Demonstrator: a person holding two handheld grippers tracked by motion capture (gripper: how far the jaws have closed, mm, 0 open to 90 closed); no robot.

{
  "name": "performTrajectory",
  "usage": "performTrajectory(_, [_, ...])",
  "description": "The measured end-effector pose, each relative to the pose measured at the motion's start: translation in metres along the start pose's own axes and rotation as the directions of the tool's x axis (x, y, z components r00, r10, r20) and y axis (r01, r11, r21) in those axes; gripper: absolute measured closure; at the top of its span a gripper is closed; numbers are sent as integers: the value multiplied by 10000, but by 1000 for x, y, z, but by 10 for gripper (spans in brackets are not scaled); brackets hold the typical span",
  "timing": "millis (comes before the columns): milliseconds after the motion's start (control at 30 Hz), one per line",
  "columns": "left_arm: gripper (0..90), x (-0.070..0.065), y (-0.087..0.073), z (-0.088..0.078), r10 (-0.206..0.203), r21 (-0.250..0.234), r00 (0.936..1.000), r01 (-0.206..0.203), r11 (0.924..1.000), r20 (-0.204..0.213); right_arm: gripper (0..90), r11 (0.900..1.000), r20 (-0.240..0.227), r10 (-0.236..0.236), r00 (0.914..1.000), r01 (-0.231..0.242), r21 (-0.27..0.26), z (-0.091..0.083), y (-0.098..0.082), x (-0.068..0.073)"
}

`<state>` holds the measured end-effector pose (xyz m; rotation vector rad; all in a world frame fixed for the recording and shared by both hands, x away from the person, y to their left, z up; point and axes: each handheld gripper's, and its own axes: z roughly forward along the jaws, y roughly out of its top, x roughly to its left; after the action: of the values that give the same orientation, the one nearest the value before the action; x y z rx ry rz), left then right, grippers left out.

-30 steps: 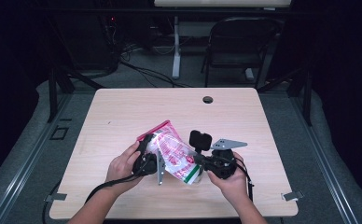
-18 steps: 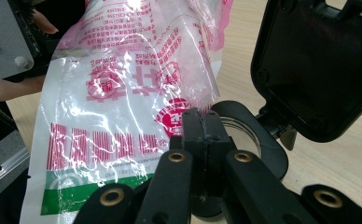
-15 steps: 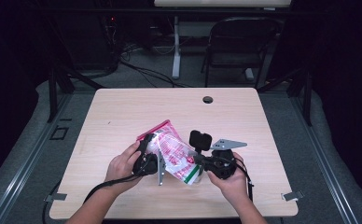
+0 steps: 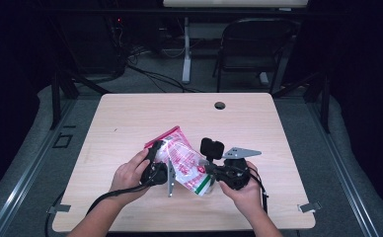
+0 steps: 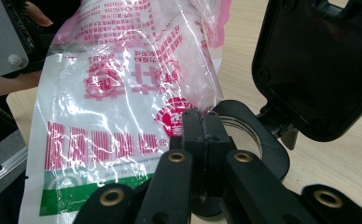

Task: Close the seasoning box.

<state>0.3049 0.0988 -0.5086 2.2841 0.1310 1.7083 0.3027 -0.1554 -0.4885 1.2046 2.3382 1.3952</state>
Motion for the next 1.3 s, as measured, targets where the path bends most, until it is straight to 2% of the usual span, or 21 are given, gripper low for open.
performTrajectory(567, [591,4,4,-3,184,-66,9997,-185,9998,-178,900,10000,-18,26,10000,-26,28,1,-1,-1])
performTrajectory(667, [591,4,5,-3,237,-116,9995,-240,9996,-223,900,9998,40,2,10000,-2,174,1,-1,-2])
performTrajectory(1300, [600,6,8,-3,256,-209,9993,-262,9994,-283,900,9998,133,107,9999,-109,146,5,-3,-4])
